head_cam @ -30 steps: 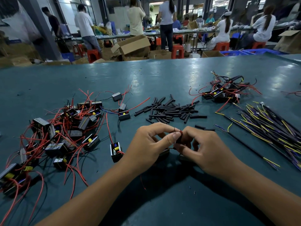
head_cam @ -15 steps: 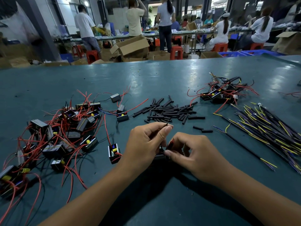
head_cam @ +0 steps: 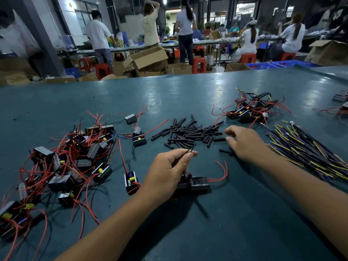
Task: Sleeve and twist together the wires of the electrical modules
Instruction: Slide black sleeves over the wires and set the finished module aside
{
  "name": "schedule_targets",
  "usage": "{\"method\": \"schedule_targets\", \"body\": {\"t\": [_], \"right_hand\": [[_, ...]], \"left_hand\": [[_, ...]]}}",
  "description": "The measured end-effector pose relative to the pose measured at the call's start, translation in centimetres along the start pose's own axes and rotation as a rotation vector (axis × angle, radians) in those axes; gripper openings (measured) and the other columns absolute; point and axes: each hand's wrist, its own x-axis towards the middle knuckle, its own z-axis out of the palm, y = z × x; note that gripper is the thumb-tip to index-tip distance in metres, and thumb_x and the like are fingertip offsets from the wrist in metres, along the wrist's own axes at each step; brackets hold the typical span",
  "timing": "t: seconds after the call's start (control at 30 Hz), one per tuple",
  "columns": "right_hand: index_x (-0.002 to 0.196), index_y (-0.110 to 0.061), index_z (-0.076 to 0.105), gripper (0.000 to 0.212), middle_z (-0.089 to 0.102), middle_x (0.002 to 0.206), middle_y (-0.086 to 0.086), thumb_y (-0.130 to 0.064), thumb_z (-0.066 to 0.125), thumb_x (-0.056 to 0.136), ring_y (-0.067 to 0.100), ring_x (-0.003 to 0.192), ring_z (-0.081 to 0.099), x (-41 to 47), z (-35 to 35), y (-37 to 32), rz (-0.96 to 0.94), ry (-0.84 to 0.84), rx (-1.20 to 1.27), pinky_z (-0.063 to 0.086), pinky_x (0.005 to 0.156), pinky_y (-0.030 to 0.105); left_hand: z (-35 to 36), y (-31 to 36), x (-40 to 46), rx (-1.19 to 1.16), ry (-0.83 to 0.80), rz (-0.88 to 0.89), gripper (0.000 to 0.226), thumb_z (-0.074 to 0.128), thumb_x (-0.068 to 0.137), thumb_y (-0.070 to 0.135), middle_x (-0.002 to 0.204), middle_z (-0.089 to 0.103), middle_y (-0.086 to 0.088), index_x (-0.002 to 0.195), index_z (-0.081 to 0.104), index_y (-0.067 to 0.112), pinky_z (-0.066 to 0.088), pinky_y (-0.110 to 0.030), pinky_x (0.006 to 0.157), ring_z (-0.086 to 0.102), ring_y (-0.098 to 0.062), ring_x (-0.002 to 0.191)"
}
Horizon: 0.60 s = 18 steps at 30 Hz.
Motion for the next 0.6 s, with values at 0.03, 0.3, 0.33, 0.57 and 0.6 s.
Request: {"method": "schedule_targets", "body": {"t": [0.03,0.3,0.33,0.57,0.6], "right_hand": [[0.125,-0.011,0.061,0.029,0.064,0.126,0.012,-0.023,0.054,0.100,0.029,0.115,0.057,0.8,0.2,0.4,-0.001,-0.040,-0.126,0.047,0.095,0.036],[0.102,-0.016,0.068,0.017,0.066,0.104,0.004,-0.030,0.058,0.097,0.026,0.102,0.056,0.9,-0.6,-0.1,-0.193,0.066,-0.430,0.044,0.087,0.036],[0.099,-0.016,0.068,0.014,0.065,0.098,0.002,-0.027,0.062,0.095,0.023,0.096,0.056,0.3,-0.9,-0.5,-0.187,0.127,-0.253,0.044,0.084,0.031],[0.097,0.000,0.062,0.024,0.068,0.074,0.003,-0.020,0.065,0.083,0.013,0.063,0.062,-6.1,-2.8,-5.6,-0.074,0.027,1.225,0.050,0.053,0.019],[0.099,0.004,0.060,0.029,0.070,0.078,0.006,-0.018,0.065,0.081,0.015,0.066,0.065,-6.7,-3.0,-6.0,-0.089,0.013,1.255,0.052,0.055,0.021]], "left_hand": [[0.0,0.0,0.0,0.008,0.001,0.006,0.027,0.052,0.093,0.047,0.060,0.048,0.015,0.104,0.073,0.035,0.034,-0.016,0.051,0.039,-0.003,0.051],[0.0,0.3,0.1,-0.012,-0.058,-0.003,0.030,0.048,0.100,0.052,0.067,0.047,0.013,0.104,0.075,0.038,0.034,-0.015,0.056,0.040,-0.004,0.058],[0.0,0.4,0.1,-0.029,-0.064,-0.004,0.030,0.050,0.099,0.050,0.066,0.049,0.016,0.104,0.076,0.037,0.035,-0.012,0.057,0.042,-0.001,0.059],[0.0,1.1,0.0,-0.073,-0.074,-0.016,0.024,0.058,0.100,0.033,0.064,0.047,0.011,0.095,0.079,0.023,0.033,-0.013,0.058,0.040,-0.005,0.060],[0.0,1.2,-0.1,-0.076,-0.071,-0.026,0.024,0.058,0.099,0.033,0.064,0.045,0.007,0.093,0.079,0.022,0.033,-0.015,0.058,0.039,-0.007,0.061]]}}
